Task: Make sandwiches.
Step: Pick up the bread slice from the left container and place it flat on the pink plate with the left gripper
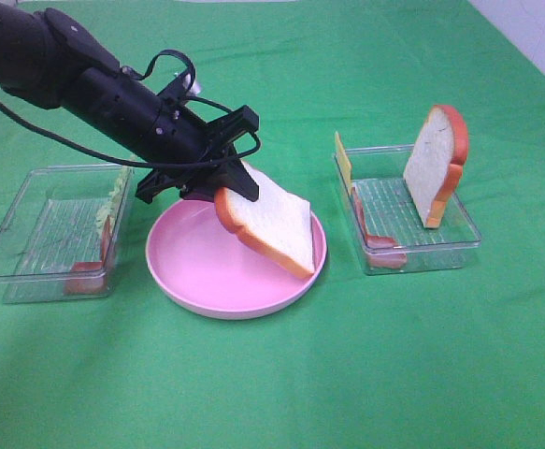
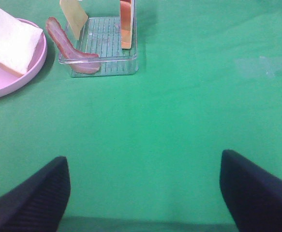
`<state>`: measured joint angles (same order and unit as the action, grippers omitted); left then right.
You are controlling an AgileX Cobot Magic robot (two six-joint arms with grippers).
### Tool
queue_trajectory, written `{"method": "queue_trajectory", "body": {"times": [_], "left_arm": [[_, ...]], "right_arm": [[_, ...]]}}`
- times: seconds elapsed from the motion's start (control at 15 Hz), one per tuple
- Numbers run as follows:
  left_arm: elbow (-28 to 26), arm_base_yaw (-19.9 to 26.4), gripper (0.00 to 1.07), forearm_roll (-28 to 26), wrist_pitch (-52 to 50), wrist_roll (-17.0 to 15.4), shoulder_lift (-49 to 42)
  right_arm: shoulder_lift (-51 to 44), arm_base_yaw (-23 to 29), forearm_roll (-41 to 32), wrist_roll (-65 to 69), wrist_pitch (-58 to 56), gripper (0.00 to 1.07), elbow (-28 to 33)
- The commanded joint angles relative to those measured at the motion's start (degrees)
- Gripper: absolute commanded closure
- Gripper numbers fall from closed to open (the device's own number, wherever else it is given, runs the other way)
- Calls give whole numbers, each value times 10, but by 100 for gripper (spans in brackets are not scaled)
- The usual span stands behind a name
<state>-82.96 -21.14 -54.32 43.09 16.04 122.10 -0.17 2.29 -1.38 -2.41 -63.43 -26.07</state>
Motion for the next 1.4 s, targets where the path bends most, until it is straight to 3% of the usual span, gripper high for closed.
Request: {"method": "queue_trajectory", "body": {"times": [0.07, 0.93, 1.0, 1.33, 1.4], "left_arm": [[2, -1, 106, -6, 3, -2, 0], [2, -1, 102, 27, 4, -39, -16], [2, -1, 98, 28, 4, -39, -16], [2, -1, 43, 60, 16, -56, -16], [2, -1, 37, 64, 17, -56, -16]], "right_arm": [[-18, -2, -1, -2, 3, 26, 1], [-18, -2, -1, -2, 3, 26, 1], [-18, -2, -1, -2, 3, 26, 1], [-18, -2, -1, -2, 3, 26, 1], [-18, -2, -1, -2, 3, 26, 1]]}}
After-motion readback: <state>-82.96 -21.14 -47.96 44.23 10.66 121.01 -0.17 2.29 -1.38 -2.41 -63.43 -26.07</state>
